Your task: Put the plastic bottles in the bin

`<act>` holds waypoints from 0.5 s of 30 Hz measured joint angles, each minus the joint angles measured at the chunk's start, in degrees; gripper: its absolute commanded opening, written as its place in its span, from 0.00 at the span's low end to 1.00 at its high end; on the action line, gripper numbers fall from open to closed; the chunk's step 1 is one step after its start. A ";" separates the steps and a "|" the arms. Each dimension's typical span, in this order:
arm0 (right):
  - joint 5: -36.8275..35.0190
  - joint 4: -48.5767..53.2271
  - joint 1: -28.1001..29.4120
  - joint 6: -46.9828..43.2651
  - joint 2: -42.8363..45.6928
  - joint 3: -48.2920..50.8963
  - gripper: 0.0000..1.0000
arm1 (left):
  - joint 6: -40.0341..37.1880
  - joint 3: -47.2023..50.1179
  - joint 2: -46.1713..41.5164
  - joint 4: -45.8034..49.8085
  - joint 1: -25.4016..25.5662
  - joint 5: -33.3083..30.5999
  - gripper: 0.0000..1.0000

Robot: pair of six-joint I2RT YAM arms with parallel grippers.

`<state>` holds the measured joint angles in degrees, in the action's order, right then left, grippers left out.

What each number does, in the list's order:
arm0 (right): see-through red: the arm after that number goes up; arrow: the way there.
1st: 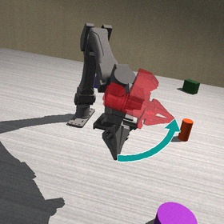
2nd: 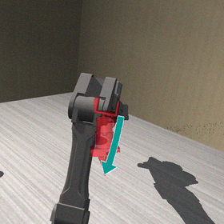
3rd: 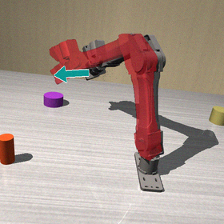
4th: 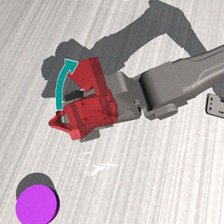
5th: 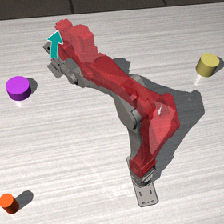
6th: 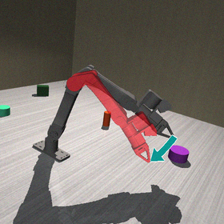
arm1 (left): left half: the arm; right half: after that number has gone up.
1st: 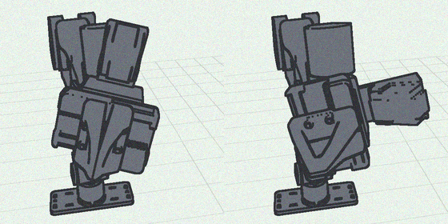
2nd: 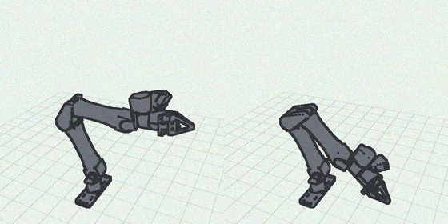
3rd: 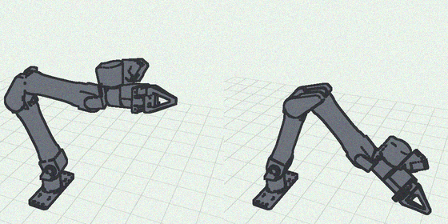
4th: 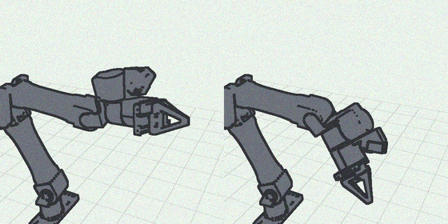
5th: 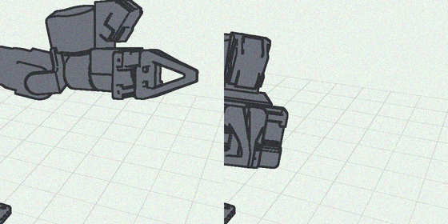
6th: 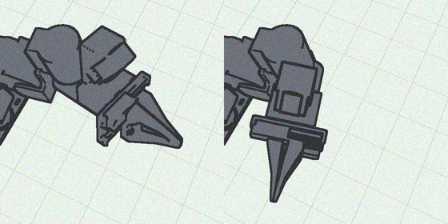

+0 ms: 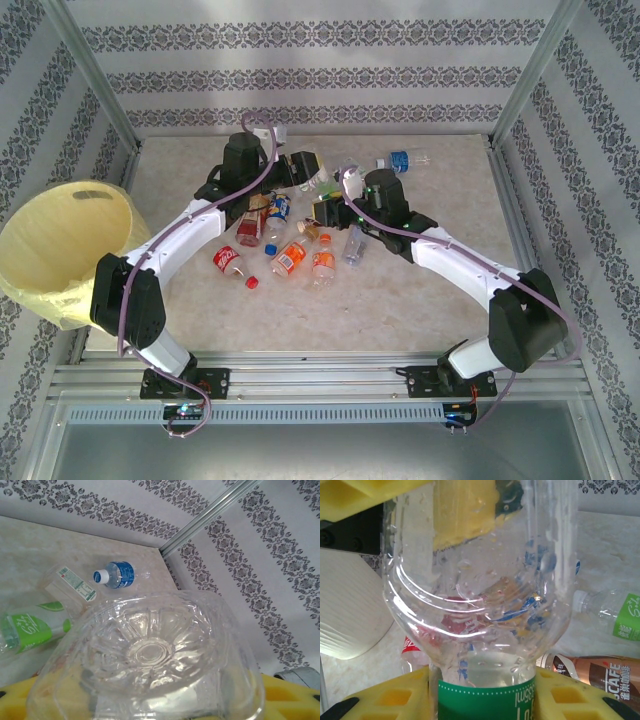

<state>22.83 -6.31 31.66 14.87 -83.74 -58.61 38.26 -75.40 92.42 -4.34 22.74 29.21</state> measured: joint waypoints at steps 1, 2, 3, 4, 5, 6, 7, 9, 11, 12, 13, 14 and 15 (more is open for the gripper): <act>0.02 0.24 0.00 -0.13 0.00 -0.17 0.24 | 0.35 0.00 -0.02 -0.13 -0.02 0.20 0.57; 0.07 0.37 0.00 -0.26 -0.02 -0.37 0.25 | 0.57 0.00 -0.07 -0.31 -0.13 0.33 0.57; 0.09 0.48 -0.02 -0.31 -0.02 -0.50 0.27 | 0.79 0.00 -0.09 -0.46 -0.28 0.52 0.56; 0.13 0.55 0.00 -0.31 -0.02 -0.68 0.29 | 0.94 0.00 -0.13 -0.50 -0.33 0.61 0.55; 0.26 0.57 0.00 -0.33 -0.04 -0.76 0.34 | 1.07 0.00 -0.22 -0.55 -0.37 0.68 0.55; 0.48 0.76 -0.02 -0.35 -0.09 -0.96 0.41 | 1.18 0.04 -0.31 -0.59 -0.37 0.61 0.55; 0.61 0.85 -0.04 -0.37 -0.11 -1.11 0.49 | 1.29 0.04 -0.35 -0.68 -0.39 0.52 0.55; 1.20 1.20 -0.04 -0.74 -0.15 -1.55 0.62 | 1.53 0.15 -0.57 -0.90 -0.63 0.59 0.54; 2.82 0.96 -0.07 -1.20 -0.13 -1.73 0.71 | 1.70 0.26 -0.76 -0.96 -0.74 0.57 0.54; 3.89 0.92 -0.13 -1.18 -0.13 -1.77 0.77 | 1.73 0.42 -0.92 -0.98 -0.85 0.52 0.53; 4.94 0.90 -0.46 -1.18 -0.13 -1.77 0.81 | 1.73 0.55 -1.03 -0.96 -1.01 0.48 0.53; 6.12 1.01 -0.85 -1.29 -0.07 -1.77 0.86 | 1.75 0.66 -1.09 -0.94 -1.18 0.28 0.53; 7.15 1.05 -1.20 -1.40 0.02 -1.77 0.94 | 1.75 0.68 -1.11 -0.92 -1.51 0.02 0.53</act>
<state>29.98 -5.26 30.46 13.47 -83.72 -60.38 40.01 -74.72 91.31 -5.26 21.23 29.23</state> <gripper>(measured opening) 0.846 0.575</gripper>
